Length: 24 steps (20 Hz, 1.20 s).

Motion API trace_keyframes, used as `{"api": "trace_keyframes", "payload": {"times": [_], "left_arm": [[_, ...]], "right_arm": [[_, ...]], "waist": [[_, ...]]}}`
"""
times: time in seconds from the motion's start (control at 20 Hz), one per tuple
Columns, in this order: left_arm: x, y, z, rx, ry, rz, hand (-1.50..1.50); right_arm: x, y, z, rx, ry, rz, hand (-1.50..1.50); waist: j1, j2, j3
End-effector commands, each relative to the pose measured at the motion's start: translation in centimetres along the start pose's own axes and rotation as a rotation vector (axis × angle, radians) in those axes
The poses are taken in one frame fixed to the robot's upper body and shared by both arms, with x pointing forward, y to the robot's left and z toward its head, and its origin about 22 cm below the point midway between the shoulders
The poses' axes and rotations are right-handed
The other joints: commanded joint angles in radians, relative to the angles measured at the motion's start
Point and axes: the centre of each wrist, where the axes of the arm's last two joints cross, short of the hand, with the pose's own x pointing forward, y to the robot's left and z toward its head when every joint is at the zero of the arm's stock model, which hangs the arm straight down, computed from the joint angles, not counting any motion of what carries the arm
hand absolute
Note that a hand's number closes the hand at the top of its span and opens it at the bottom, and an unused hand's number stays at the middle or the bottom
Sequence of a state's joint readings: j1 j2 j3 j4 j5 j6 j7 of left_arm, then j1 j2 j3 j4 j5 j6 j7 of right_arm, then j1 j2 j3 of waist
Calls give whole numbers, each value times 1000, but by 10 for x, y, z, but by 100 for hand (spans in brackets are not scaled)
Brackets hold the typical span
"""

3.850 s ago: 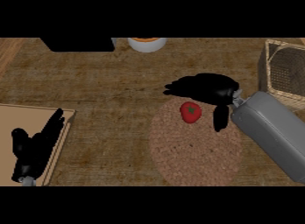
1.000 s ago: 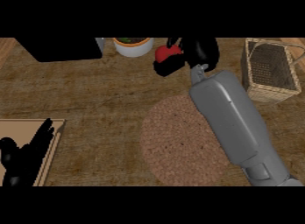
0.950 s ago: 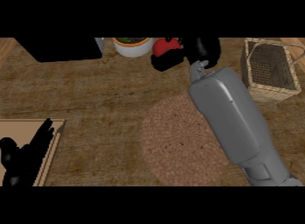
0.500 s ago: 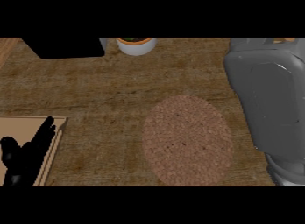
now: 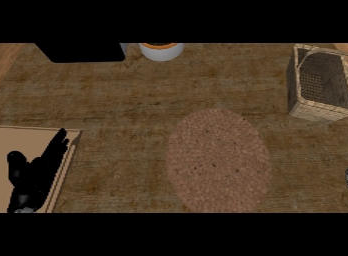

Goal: Pick the tomato from the placemat and place it in the basket

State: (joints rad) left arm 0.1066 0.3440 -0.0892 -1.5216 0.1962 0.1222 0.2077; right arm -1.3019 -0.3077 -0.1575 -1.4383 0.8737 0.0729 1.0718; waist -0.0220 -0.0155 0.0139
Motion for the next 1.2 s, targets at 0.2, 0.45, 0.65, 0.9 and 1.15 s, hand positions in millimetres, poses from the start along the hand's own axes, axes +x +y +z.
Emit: {"api": "trace_keyframes", "payload": {"times": [0.2, 0.45, 0.65, 0.9, 1.15], "left_arm": [[-33, -16, 0, -22, 171, -4, 0], [-34, -10, 3, -31, 169, 28, 0], [-27, -6, 0, -56, 170, 7, 0], [-34, -20, 0, -26, 171, -7, 0], [-22, -17, -1, -57, 172, 12, 0]], "right_arm": [[-36, -12, -43, -3, 144, 128, 150], [-54, -29, -69, 3, 153, 143, 150], [-84, -33, -87, -4, 170, 68, 150], [-124, -16, -92, 8, 256, -79, 150], [-155, -26, -109, -20, 252, -88, 150]], "waist": [[13, 19, -15], [28, 20, -15], [31, 22, -14], [27, 22, -13], [34, 23, -13]]}}
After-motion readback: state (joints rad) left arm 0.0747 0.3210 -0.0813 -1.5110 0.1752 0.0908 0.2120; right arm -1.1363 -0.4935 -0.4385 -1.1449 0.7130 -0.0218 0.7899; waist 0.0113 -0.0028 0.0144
